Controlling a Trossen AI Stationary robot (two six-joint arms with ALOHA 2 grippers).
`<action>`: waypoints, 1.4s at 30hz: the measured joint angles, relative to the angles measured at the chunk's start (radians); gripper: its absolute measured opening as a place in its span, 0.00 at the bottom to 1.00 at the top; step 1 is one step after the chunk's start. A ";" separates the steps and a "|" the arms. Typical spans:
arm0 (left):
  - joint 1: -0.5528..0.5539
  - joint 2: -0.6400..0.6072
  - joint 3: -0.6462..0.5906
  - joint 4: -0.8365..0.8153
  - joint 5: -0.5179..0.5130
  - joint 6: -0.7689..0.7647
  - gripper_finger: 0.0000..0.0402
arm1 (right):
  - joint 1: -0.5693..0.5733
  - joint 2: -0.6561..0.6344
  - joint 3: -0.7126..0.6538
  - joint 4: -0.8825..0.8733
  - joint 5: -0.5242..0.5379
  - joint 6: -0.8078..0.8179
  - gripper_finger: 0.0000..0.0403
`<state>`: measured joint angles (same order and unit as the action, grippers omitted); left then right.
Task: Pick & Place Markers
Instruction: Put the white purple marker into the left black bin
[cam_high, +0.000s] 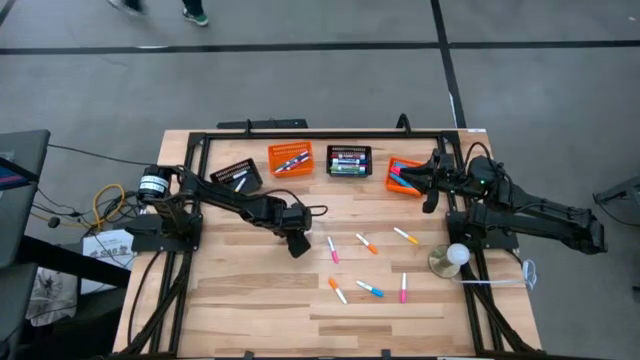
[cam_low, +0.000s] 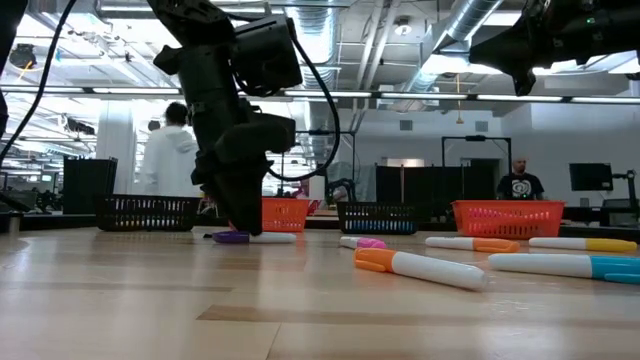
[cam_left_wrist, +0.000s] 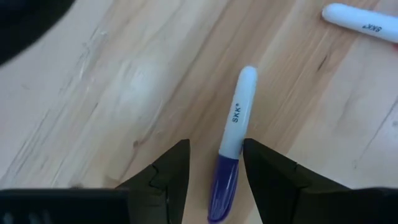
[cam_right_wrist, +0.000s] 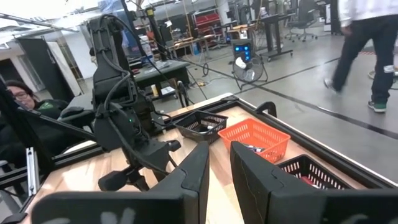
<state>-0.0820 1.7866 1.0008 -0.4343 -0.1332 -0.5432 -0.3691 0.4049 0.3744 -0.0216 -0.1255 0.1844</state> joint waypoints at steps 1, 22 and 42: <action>0.000 0.000 0.000 0.003 0.000 0.012 0.37 | 0.000 0.000 0.000 0.000 0.002 0.000 0.14; -0.005 0.077 0.006 0.019 -0.041 -0.015 0.24 | -0.001 0.000 0.000 0.000 0.024 0.010 0.14; 0.002 0.008 -0.007 -0.031 -0.068 -0.064 0.10 | -0.001 0.000 0.000 0.000 0.025 0.019 0.14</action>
<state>-0.0803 1.7951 0.9936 -0.4657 -0.2016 -0.6076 -0.3698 0.4053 0.3744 -0.0212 -0.1009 0.2039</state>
